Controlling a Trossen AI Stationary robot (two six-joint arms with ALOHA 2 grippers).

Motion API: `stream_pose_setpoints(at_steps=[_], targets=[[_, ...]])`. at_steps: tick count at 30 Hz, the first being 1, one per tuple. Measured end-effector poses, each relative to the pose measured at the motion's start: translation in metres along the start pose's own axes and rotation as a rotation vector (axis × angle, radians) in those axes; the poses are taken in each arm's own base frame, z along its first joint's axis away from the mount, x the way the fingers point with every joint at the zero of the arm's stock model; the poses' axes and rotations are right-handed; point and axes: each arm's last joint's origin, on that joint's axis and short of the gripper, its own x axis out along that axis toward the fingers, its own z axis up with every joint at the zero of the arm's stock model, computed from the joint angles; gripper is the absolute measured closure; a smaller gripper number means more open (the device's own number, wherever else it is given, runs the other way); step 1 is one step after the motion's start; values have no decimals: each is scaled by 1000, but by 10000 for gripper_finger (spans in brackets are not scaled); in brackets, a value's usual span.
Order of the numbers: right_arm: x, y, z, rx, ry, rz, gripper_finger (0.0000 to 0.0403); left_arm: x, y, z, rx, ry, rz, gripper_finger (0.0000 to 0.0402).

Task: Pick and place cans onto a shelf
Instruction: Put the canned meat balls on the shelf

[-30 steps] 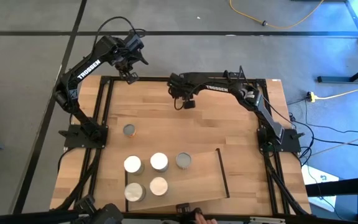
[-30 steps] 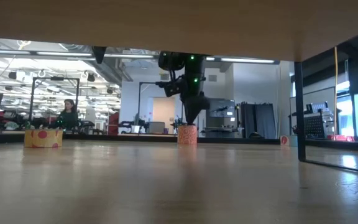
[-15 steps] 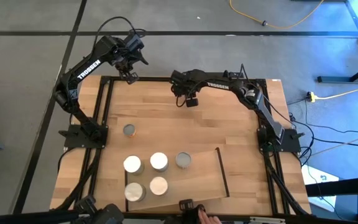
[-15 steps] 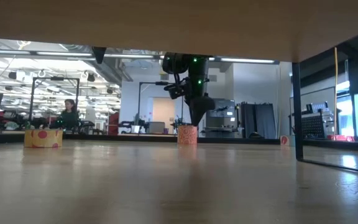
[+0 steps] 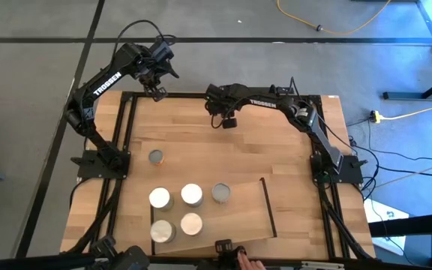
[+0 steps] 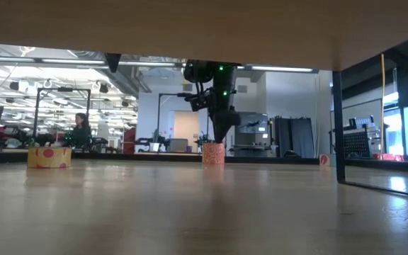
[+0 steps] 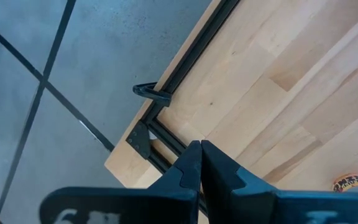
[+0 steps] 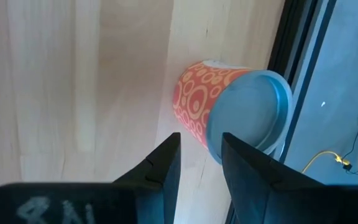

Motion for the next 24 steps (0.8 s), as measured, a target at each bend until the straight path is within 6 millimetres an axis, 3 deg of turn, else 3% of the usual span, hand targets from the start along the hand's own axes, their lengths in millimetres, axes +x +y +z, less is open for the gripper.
stream_pose_setpoints(at_steps=[24], targets=[[8,3,2,25,19,-92,285,0,0,0,0,0,0,401]])
